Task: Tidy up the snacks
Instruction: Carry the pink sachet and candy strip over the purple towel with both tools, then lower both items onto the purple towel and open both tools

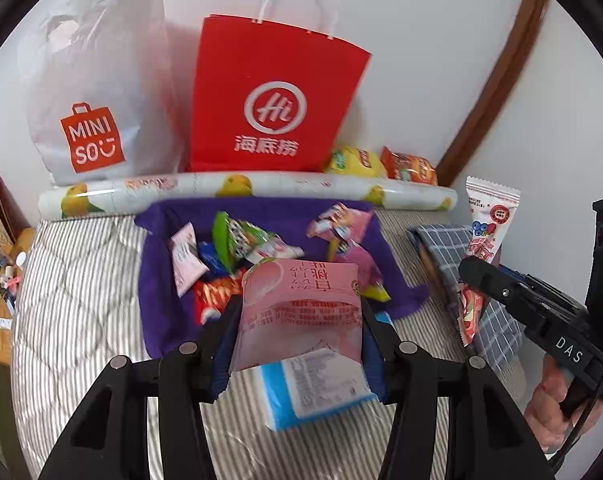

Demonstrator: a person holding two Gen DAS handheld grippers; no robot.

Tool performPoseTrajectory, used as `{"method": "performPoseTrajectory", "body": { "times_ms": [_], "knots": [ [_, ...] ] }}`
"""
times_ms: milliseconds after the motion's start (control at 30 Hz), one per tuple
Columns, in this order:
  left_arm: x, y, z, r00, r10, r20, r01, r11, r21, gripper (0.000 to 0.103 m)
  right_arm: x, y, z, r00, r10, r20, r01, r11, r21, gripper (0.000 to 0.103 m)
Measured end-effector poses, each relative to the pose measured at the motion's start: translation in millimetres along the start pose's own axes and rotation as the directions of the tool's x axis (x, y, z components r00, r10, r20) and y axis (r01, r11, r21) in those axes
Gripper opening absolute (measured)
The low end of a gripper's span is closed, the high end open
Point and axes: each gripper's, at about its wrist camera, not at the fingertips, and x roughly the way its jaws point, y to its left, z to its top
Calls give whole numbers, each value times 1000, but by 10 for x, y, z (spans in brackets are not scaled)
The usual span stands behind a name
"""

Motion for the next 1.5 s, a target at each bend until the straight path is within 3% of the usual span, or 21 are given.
{"method": "performPoseTrajectory", "body": {
  "times_ms": [367,600,1133,1500],
  "knots": [
    [333,415,377,999,32,-13,-33,996,-80,51,676,21,483,997,49,-58,-51,998,-32,22],
    [530,597,531,999,45,-21,-47,993,-111,51,1070,39,609,993,74,-91,-79,996,-46,22],
    [994,895,498,994,29,-101,-47,984,-172,51,1981,-117,449,950,94,-299,-94,995,13,22],
    [1065,910,470,992,31,-126,-53,983,-178,51,2275,-115,327,920,36,-390,-44,999,-13,26]
  ]
}}
